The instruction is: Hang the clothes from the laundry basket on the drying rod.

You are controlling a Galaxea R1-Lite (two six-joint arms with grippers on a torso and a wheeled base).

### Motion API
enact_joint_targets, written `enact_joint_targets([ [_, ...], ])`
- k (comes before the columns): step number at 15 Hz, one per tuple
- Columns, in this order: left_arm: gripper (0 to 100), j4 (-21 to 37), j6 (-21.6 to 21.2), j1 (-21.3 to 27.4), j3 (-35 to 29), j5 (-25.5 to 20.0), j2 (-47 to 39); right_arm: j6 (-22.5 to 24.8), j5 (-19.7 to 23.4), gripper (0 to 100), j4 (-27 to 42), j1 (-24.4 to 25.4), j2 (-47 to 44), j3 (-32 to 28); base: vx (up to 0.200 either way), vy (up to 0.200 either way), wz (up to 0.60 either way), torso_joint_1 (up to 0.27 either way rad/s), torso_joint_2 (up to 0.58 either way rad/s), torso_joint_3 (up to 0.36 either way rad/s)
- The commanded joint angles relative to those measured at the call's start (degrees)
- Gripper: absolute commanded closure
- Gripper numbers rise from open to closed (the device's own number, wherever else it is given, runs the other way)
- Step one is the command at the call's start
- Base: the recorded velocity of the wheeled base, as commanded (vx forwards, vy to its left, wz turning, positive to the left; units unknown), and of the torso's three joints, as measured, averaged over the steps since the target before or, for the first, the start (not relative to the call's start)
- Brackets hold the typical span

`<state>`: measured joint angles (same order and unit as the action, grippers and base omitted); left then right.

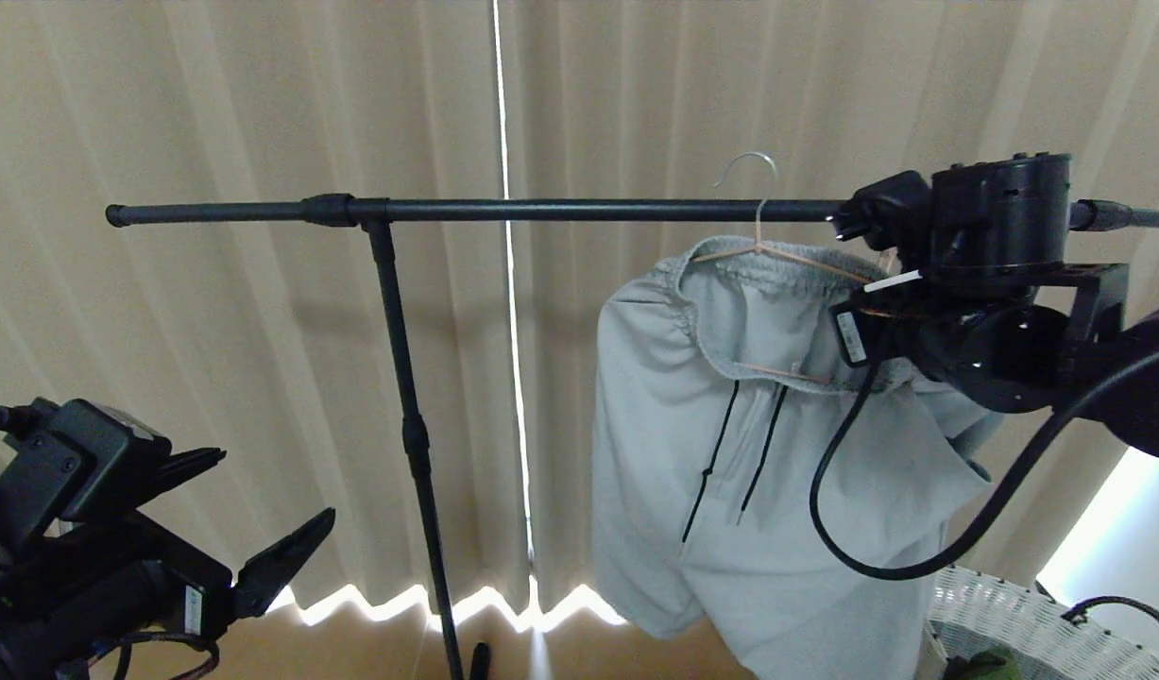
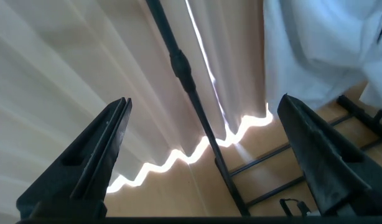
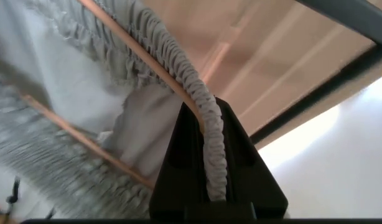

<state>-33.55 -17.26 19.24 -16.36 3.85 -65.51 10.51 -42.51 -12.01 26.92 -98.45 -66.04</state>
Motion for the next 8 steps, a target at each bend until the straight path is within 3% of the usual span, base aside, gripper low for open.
enact_joint_targets([
  [1, 0, 0.0, 0.0, 0.0, 0.0, 0.0, 0.0, 0.7, -1.2, 100, 0.0, 0.2, -4.4, -2.5, 0.000, 0.000, 0.00, 0.000, 0.00, 0.000],
  [8, 0, 0.0, 0.0, 0.1, 0.0, -0.1, 0.0, 1.7, -2.6, 100, 0.0, 1.5, -7.5, -4.9, 0.000, 0.000, 0.00, 0.000, 0.00, 0.000],
])
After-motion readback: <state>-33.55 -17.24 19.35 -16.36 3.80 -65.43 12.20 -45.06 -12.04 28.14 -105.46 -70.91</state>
